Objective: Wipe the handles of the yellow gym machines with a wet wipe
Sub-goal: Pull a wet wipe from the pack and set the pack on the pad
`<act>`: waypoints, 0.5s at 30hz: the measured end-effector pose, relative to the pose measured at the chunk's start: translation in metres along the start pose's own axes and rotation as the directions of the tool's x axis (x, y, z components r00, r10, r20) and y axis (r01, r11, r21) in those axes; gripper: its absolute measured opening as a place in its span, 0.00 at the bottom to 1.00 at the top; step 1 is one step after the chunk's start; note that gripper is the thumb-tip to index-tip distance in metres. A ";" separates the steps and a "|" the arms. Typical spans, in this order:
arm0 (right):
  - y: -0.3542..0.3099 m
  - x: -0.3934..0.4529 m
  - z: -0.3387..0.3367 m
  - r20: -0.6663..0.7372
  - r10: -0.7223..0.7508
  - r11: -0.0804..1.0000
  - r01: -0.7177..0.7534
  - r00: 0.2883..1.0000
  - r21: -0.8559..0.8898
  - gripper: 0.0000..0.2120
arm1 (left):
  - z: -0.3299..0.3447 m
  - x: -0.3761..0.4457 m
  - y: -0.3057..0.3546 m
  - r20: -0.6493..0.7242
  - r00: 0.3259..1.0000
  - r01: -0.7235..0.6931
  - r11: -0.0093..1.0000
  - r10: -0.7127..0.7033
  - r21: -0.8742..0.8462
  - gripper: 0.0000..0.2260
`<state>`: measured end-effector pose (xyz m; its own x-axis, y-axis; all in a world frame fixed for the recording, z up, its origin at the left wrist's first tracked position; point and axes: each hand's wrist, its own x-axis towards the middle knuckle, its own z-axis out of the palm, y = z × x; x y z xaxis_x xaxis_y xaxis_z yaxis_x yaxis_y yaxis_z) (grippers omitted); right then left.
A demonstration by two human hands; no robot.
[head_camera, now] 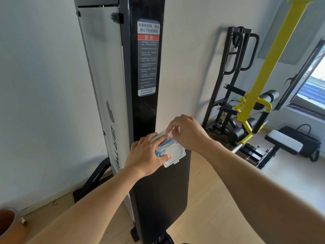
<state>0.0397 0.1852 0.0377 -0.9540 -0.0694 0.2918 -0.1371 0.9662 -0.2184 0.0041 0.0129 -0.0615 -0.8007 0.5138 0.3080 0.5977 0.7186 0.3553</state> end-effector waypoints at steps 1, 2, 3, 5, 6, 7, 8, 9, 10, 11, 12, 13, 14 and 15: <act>-0.003 -0.003 0.000 0.046 -0.053 0.998 0.055 0.998 -0.043 0.12 | 0.000 0.000 0.001 0.001 1.000 0.006 1.000 -0.006 -0.003 0.31; -0.004 -0.005 0.001 0.061 -0.086 0.993 0.090 0.994 -0.075 0.10 | 0.000 0.000 0.000 0.002 1.000 0.007 1.000 -0.007 -0.003 0.30; -0.003 -0.006 0.003 0.048 -0.109 0.988 0.114 0.993 -0.103 0.09 | 0.001 0.000 0.000 0.002 1.000 0.007 1.000 -0.007 0.001 0.30; 0.000 -0.006 0.008 0.019 -0.133 0.980 0.134 0.991 -0.150 0.11 | 0.001 0.001 -0.001 0.004 1.000 0.008 1.000 -0.008 0.006 0.29; 0.001 -0.005 0.010 0.020 -0.136 0.976 0.137 0.991 -0.167 0.12 | 0.002 0.001 -0.001 0.004 1.000 0.011 1.000 -0.011 0.006 0.29; 0.002 -0.004 0.010 0.029 -0.137 0.973 0.140 0.990 -0.184 0.13 | 0.002 0.001 -0.001 0.003 1.000 0.015 1.000 -0.015 0.006 0.29; 0.002 -0.003 0.010 0.045 -0.135 0.970 0.141 0.990 -0.197 0.13 | 0.002 0.001 -0.001 0.003 1.000 0.019 1.000 -0.019 0.006 0.29; 0.002 -0.002 0.010 0.057 -0.130 0.968 0.139 0.990 -0.208 0.13 | 0.002 0.001 -0.001 0.002 1.000 0.021 1.000 -0.021 0.008 0.29; 0.001 -0.001 0.010 0.067 -0.121 0.967 0.133 0.990 -0.219 0.13 | 0.002 0.001 0.000 0.001 1.000 0.021 1.000 -0.021 0.012 0.29; 0.001 -0.001 0.011 0.077 -0.112 0.965 0.127 0.991 -0.231 0.13 | 0.002 0.001 0.000 -0.001 1.000 0.021 1.000 -0.021 0.015 0.29; 0.000 -0.001 0.012 0.090 -0.098 0.964 0.117 0.991 -0.240 0.12 | 0.002 0.001 0.000 -0.002 1.000 0.019 1.000 -0.019 0.018 0.29; -0.001 -0.001 0.014 0.096 -0.083 0.967 0.104 0.992 -0.235 0.11 | 0.002 0.001 0.000 -0.004 1.000 0.018 1.000 -0.018 0.017 0.29; -0.002 -0.002 0.016 0.090 -0.063 0.975 0.081 0.994 -0.206 0.10 | 0.002 0.000 0.000 -0.006 1.000 0.015 1.000 -0.015 0.015 0.29; -0.003 -0.002 0.018 0.066 -0.038 0.986 0.049 0.997 -0.161 0.08 | 0.001 0.000 0.000 -0.010 1.000 0.011 1.000 -0.011 0.014 0.29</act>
<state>0.0373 0.1784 0.0212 -0.9636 -0.1227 0.2375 -0.1386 0.9890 -0.0512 0.0043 0.0135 -0.0626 -0.8070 0.5009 0.3128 0.5879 0.7311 0.3461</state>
